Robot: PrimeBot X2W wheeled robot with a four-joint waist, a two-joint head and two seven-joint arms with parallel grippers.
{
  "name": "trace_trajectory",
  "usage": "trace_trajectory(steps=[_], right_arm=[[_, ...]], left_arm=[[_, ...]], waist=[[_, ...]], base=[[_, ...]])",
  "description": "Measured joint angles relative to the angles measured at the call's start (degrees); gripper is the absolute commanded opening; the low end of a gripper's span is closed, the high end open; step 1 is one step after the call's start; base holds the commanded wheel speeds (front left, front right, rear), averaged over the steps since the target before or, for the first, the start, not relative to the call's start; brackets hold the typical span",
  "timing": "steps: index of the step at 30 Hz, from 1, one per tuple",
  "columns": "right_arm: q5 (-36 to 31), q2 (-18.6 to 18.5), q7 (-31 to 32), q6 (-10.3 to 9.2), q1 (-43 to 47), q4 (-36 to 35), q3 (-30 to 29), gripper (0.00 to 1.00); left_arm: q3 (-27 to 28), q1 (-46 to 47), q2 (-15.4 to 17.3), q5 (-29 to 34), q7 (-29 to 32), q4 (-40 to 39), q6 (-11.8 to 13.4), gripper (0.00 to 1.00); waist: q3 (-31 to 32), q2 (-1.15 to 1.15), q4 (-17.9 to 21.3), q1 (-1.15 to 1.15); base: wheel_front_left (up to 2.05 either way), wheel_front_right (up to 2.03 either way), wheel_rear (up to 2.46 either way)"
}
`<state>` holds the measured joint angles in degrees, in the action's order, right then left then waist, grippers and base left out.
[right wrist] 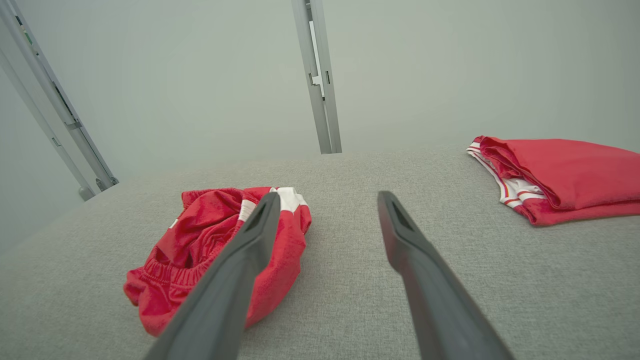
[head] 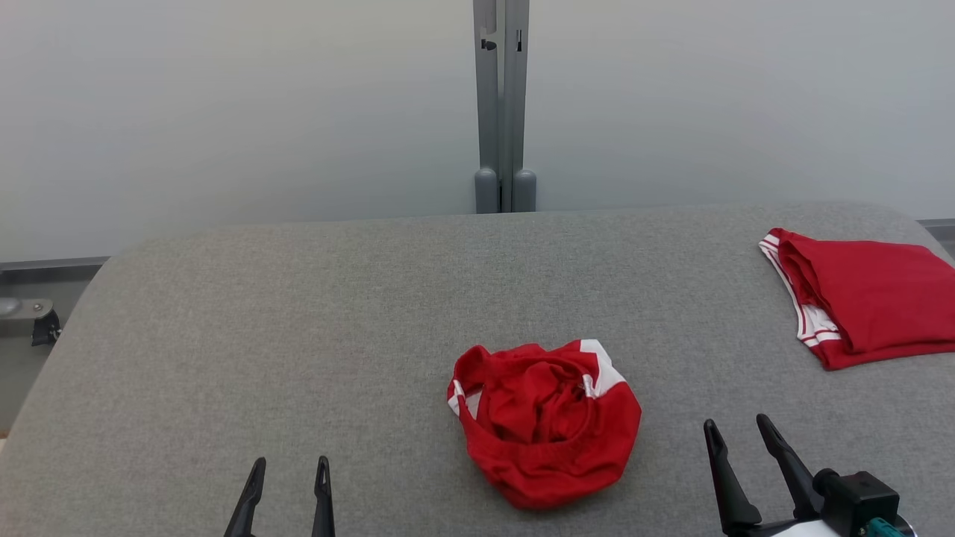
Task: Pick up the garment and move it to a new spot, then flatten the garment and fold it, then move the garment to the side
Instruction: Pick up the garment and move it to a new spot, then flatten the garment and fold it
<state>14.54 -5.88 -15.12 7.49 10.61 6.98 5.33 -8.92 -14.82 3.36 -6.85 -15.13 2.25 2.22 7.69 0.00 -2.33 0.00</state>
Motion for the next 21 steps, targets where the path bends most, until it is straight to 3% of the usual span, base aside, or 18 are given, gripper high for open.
trace_trajectory(steps=[21], right_arm=[[0.0,0.48,0.0,0.0,0.13,0.62,0.15,1.0]], left_arm=[[-0.1,0.21,-0.41,0.91,0.0,0.49,-1.53,1.0]], waist=[[0.16,0.0,0.53,0.0]], base=[[0.0,0.0,0.0]])
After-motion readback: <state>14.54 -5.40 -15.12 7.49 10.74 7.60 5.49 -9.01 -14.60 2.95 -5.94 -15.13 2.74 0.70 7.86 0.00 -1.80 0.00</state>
